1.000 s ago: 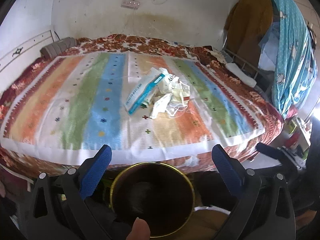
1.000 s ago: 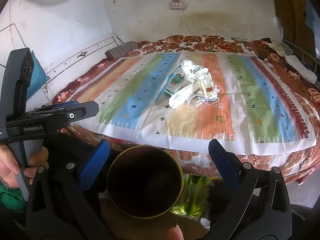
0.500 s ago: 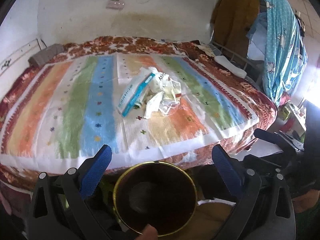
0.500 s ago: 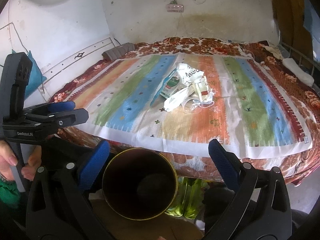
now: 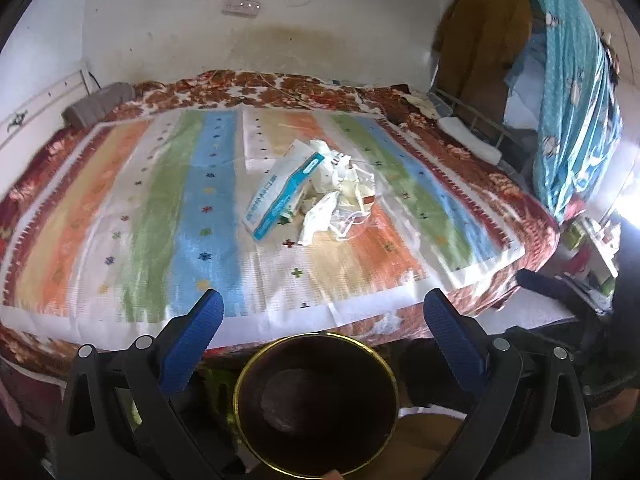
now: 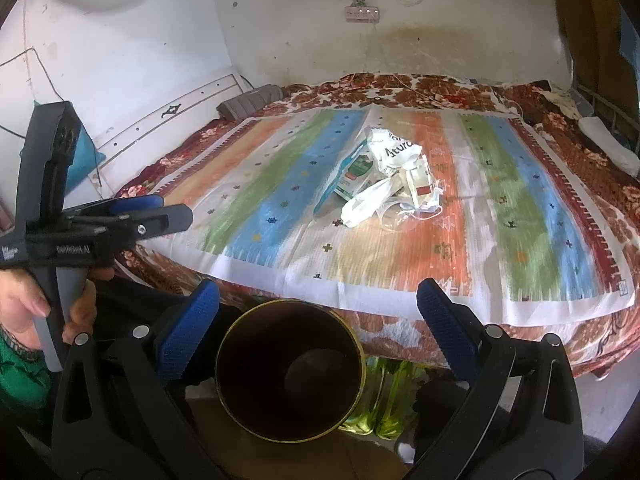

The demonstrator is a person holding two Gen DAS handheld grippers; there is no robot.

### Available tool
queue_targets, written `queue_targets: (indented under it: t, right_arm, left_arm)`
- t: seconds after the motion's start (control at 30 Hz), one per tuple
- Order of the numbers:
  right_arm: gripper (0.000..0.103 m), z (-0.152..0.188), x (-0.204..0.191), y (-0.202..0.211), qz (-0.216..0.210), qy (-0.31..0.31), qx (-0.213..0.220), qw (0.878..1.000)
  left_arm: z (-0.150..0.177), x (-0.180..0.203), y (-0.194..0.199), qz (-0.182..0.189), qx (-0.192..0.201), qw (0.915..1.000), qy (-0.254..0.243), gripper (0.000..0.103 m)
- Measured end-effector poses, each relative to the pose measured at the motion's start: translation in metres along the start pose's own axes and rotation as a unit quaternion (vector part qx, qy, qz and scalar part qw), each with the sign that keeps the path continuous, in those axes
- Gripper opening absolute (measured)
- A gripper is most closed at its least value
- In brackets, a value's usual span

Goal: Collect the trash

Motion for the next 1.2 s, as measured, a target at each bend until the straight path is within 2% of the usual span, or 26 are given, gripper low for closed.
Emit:
queue_targets:
  t: [0.07, 0.3, 0.6, 0.67, 0.73, 0.83, 1.0, 1.2]
  right_arm:
    - [0.094, -0.003, 0.002, 0.000, 0.004, 0.003, -0.001, 1.000]
    - [0.094, -0.014, 0.016, 0.001, 0.017, 0.012, -0.002, 1.000]
    - [0.094, -0.023, 0.036, -0.009, 0.021, 0.005, -0.008, 1.000]
    - [0.094, -0.026, 0.041, -0.016, 0.017, -0.008, -0.012, 1.000]
    - [0.094, -0.031, 0.046, -0.024, 0.008, -0.018, -0.021, 1.000]
    - [0.094, -0.040, 0.043, -0.035, 0.007, -0.006, -0.028, 1.000]
    - [0.094, -0.059, 0.035, -0.047, 0.024, 0.031, -0.027, 0.999]
    - [0.094, -0.073, 0.043, -0.065, 0.045, 0.047, -0.040, 0.997]
  left_arm:
    - [-0.004, -0.001, 0.001, -0.009, 0.001, 1.0000, 0.003, 0.097]
    - [-0.024, 0.004, 0.000, -0.004, 0.002, 1.0000, -0.001, 0.097]
    - [-0.041, 0.002, -0.037, -0.033, -0.006, 0.9992, -0.020, 0.097]
    - [-0.046, -0.002, -0.045, -0.023, -0.016, 0.9994, -0.021, 0.097]
    - [-0.053, -0.016, -0.060, -0.007, -0.043, 0.9990, 0.011, 0.097]
    - [-0.064, -0.028, -0.075, -0.016, -0.062, 0.9975, 0.030, 0.097]
    - [-0.081, -0.020, -0.088, -0.034, -0.045, 0.9983, -0.012, 0.097]
    - [-0.084, -0.017, -0.126, -0.074, -0.059, 0.9928, -0.074, 0.097]
Point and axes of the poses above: each gripper's, at about its wrist camera, not at the fingertips, and y roughly against the way its jaws point, x to its right, z to its underside, the point moved 1 cm from there along -y, roughly the way its jaws point, and after that the axes turned 15 degrees about y, right-handed, at the moved point
